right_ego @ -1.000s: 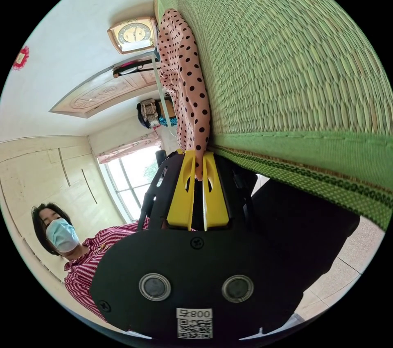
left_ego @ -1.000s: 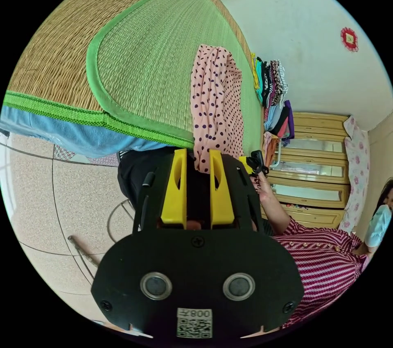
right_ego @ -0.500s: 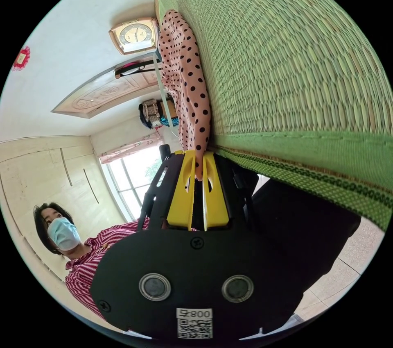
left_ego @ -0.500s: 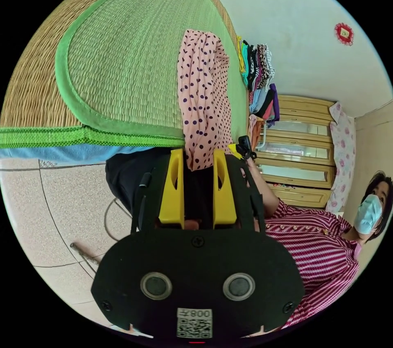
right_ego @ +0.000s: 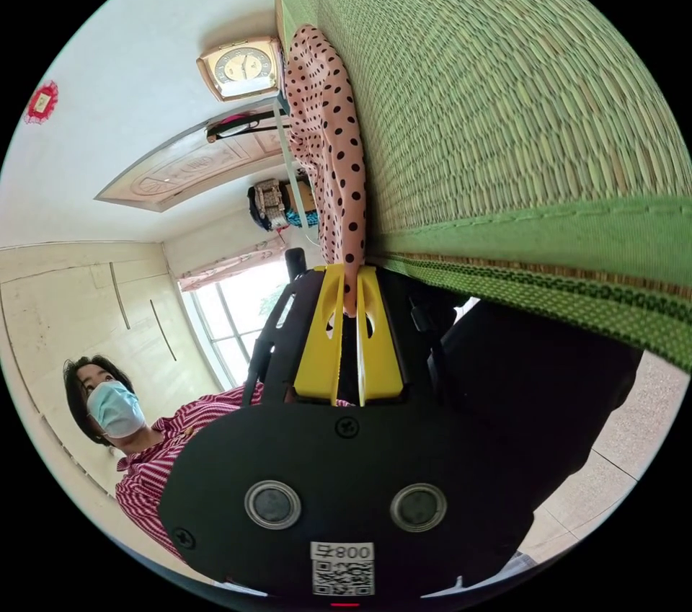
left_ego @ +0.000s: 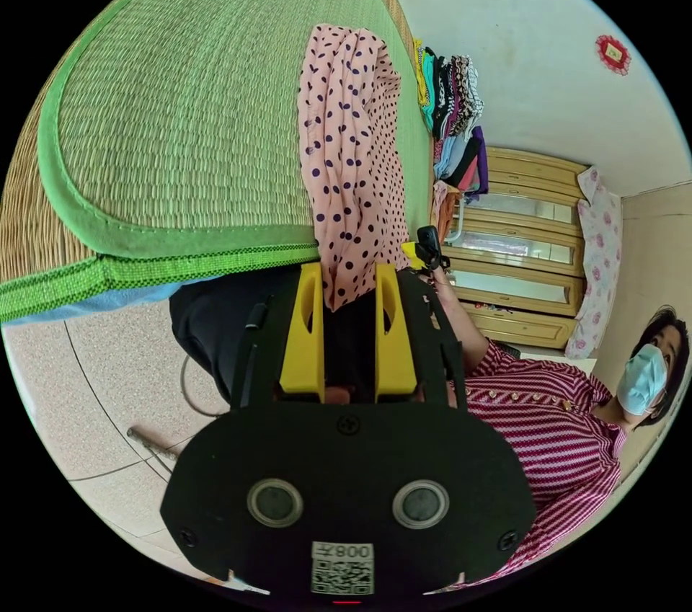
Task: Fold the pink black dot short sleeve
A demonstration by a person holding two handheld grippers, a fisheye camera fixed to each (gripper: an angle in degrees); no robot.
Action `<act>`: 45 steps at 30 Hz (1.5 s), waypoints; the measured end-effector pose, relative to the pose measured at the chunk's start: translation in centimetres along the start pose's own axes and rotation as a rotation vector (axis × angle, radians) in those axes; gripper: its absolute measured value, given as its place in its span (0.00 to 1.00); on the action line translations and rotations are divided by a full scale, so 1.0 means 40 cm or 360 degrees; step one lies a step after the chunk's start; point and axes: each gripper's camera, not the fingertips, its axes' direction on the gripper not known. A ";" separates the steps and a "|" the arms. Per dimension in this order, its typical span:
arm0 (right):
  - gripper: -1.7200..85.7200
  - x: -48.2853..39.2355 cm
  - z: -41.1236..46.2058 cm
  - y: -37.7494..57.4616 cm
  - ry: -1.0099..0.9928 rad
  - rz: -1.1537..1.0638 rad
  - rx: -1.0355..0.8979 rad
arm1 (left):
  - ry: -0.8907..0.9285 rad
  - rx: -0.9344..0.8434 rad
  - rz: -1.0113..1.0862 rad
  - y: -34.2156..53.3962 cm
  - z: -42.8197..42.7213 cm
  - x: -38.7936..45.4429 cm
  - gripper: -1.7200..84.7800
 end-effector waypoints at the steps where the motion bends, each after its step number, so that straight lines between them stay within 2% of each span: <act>1: 0.04 0.000 -0.002 0.001 -0.0002 0.0001 0.0002 | 0.0007 -0.0003 -0.0003 -0.002 0.000 0.000 0.15; 17: 0.05 -0.003 -0.030 0.006 -0.0055 0.0003 0.0030 | 0.0014 0.0061 -0.0015 -0.020 -0.074 0.000 0.14; 35: 0.04 0.012 -0.023 -0.028 -0.0067 0.0034 0.0027 | 0.0044 -0.0111 -0.0020 -0.134 -0.007 -0.002 0.16; 45: 0.04 0.020 -0.002 -0.056 -0.0062 0.0036 0.0028 | 0.0111 -0.0103 -0.0022 -0.156 0.007 -0.021 0.11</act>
